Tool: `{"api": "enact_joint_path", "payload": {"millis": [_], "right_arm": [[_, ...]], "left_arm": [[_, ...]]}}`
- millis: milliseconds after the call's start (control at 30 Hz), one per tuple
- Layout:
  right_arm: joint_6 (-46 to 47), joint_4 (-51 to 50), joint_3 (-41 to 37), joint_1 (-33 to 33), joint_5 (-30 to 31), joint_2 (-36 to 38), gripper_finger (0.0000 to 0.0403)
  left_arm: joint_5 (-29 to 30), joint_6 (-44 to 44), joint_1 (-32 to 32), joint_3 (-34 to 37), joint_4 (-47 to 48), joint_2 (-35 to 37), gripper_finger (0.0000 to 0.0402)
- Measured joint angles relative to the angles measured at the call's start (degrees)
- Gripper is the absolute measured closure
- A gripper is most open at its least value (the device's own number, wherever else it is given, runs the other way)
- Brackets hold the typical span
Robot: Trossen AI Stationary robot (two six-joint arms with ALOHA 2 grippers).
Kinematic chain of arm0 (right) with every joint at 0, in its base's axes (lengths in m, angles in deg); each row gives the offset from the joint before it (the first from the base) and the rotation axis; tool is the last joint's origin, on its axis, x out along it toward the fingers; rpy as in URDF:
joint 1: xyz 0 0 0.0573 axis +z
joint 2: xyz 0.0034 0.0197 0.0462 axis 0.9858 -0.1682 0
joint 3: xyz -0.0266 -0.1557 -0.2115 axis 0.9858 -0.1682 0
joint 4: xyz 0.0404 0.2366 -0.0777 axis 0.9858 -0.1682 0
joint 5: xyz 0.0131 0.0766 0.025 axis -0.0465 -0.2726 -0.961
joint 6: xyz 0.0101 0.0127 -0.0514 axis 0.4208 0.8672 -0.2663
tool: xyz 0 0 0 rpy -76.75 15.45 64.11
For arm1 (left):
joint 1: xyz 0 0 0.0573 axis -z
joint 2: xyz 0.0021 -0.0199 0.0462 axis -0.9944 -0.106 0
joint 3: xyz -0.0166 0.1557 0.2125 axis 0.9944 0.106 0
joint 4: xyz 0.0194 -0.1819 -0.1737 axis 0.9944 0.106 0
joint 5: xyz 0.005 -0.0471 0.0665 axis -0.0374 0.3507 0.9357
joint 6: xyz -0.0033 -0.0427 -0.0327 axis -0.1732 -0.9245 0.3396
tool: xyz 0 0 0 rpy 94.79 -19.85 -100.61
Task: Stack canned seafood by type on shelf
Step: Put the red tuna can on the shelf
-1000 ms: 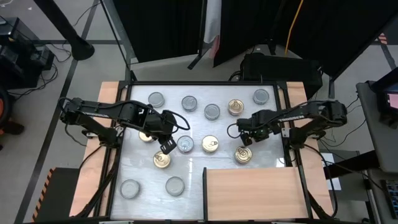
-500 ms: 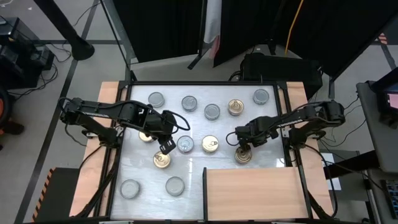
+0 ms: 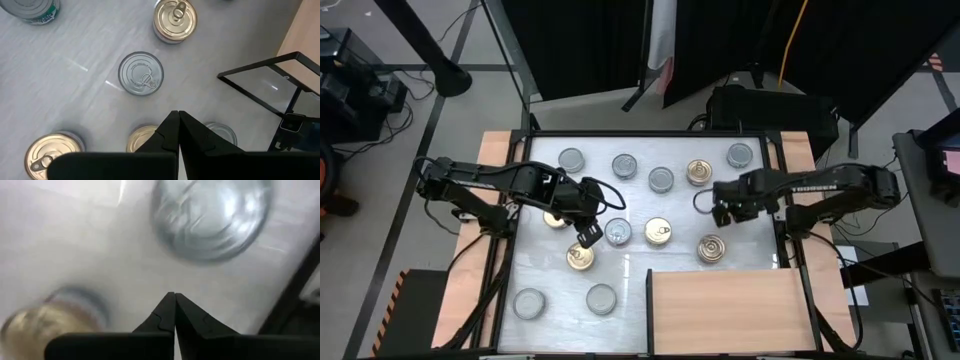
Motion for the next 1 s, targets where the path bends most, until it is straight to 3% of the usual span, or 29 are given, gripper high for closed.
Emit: {"api": "enact_joint_path", "payload": {"millis": [133,267,733,1000], "right_arm": [[-5.12,2.46,-1.62,-5.69,-0.37,-1.80,0.0403],[-7.24,4.11,-1.68,-7.16,-0.44,-4.42,0.0403],[-6.58,7.66,-1.42,-4.44,1.16,-9.81,0.0403],[-2.28,10.87,-1.79,1.60,4.85,-12.74,0.0403]], "left_arm": [[0.07,0.38,-0.02,0.00,-0.04,0.01,0.0394],[-0.02,0.28,0.00,0.00,-0.02,-0.01,0.0394],[-0.28,-0.10,0.00,0.00,0.00,0.01,0.0394],[-0.26,0.32,0.00,0.00,0.22,0.01,0.0394]]}}
